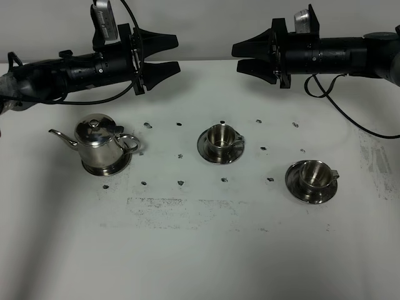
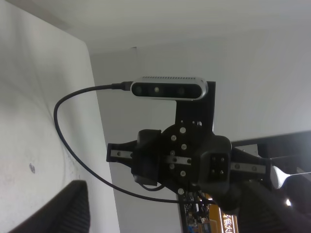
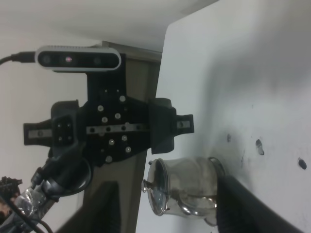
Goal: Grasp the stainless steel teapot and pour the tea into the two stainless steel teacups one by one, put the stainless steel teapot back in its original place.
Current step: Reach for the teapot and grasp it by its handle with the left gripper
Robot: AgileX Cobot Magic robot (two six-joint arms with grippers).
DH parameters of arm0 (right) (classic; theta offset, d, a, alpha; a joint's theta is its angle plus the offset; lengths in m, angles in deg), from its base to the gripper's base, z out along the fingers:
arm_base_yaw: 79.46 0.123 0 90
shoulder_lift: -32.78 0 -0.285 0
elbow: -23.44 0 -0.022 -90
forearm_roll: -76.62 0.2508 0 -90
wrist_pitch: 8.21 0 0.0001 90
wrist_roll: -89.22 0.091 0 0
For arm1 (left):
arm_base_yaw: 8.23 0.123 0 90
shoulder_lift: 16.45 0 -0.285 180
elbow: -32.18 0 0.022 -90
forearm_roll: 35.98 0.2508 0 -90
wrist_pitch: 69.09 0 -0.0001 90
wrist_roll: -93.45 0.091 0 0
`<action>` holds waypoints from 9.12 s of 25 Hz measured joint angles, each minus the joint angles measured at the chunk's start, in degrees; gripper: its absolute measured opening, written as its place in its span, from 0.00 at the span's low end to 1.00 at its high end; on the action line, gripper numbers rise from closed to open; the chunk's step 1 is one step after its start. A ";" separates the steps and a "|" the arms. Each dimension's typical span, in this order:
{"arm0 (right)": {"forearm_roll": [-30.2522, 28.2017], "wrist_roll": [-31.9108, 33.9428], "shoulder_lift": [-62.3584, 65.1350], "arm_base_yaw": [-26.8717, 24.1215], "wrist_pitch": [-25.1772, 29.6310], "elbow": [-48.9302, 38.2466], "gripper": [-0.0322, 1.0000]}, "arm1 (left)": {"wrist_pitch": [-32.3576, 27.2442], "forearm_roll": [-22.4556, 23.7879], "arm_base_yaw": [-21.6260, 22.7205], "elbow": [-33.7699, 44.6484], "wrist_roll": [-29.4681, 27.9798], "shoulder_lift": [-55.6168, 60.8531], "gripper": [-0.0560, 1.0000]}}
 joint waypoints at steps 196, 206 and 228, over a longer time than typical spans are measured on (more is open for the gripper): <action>-78.72 41.66 138.31 -9.59 -5.56 -75.33 0.41 | 22.68 101.99 -19.33 26.25 -2.57 31.36 0.59; -78.72 41.66 138.31 -9.59 -5.61 -75.33 0.41 | 15.05 101.31 -19.33 26.25 -3.73 32.86 0.59; -78.68 41.66 138.31 -9.59 -5.61 -75.33 0.41 | 21.46 123.66 -34.09 44.13 -46.72 47.69 0.58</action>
